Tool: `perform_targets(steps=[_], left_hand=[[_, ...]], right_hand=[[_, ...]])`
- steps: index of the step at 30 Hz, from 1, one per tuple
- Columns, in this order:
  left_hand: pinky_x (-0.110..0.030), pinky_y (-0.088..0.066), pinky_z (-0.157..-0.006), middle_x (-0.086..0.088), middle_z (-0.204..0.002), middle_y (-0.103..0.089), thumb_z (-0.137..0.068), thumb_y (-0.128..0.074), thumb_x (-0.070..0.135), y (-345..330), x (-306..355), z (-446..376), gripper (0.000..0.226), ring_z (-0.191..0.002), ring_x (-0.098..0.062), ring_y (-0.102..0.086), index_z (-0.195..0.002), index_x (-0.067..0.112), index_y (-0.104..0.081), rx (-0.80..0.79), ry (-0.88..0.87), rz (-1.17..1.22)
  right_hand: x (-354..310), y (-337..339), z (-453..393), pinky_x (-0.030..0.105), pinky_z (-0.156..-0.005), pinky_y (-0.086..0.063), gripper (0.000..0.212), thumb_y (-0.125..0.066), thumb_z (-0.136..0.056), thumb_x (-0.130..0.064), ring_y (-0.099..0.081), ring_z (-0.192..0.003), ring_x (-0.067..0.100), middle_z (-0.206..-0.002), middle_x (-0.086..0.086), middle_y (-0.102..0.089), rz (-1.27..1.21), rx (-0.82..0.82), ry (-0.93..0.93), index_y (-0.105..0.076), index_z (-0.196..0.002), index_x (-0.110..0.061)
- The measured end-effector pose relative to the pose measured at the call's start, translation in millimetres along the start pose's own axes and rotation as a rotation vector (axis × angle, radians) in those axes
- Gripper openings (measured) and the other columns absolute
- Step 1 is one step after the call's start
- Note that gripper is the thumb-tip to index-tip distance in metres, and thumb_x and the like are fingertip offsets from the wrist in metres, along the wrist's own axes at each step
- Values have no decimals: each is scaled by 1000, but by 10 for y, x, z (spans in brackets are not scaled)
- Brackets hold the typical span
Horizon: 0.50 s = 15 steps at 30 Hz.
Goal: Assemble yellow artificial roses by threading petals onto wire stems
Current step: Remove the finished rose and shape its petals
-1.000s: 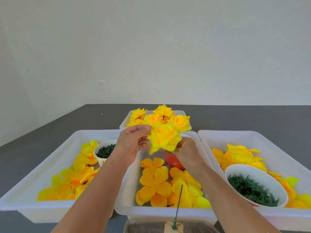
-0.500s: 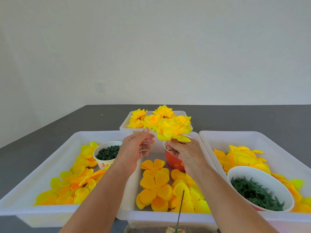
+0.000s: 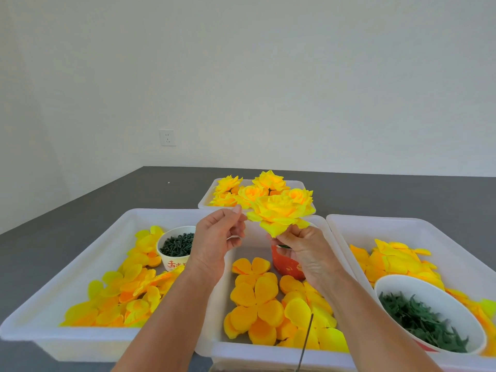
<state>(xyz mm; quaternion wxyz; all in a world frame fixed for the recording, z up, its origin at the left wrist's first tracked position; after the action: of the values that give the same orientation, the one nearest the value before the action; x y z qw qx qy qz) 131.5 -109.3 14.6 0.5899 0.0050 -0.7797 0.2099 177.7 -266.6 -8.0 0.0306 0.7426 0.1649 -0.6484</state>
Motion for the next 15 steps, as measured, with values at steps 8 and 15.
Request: perform_targets(steps=[8, 15], left_hand=[[-25, -38, -54, -5, -60, -55, -77, -70, 22, -12, -43, 25, 22, -54, -12, -45, -62, 8, -62, 1, 28, -104], [-20, -48, -51, -3, -61, -59, -79, -66, 9, -21, -133, 11, 10, -56, -11, -54, -71, 11, -60, -63, 141, 35]], right_hand=[[-63, 4, 1, 9, -63, -47, 7, -65, -85, -11, -62, -67, -1, -72, -8, -71, 161, 14, 139, -70, -90, -13], [-107, 12, 24, 4, -60, -44, 10, -68, -80, -7, -62, -65, -6, -75, -6, -70, 187, 28, 196, -72, -87, -13]])
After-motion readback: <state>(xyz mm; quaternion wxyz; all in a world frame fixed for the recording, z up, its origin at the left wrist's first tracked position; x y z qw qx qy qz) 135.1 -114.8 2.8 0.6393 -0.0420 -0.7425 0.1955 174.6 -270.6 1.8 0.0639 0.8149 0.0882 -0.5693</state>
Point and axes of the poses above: each hand's wrist, its own z-axis away from the middle knuckle, its own y-axis out of the back of the hand, x = y × z, the point moved 7 cm from there along -z, towards the middle knuckle
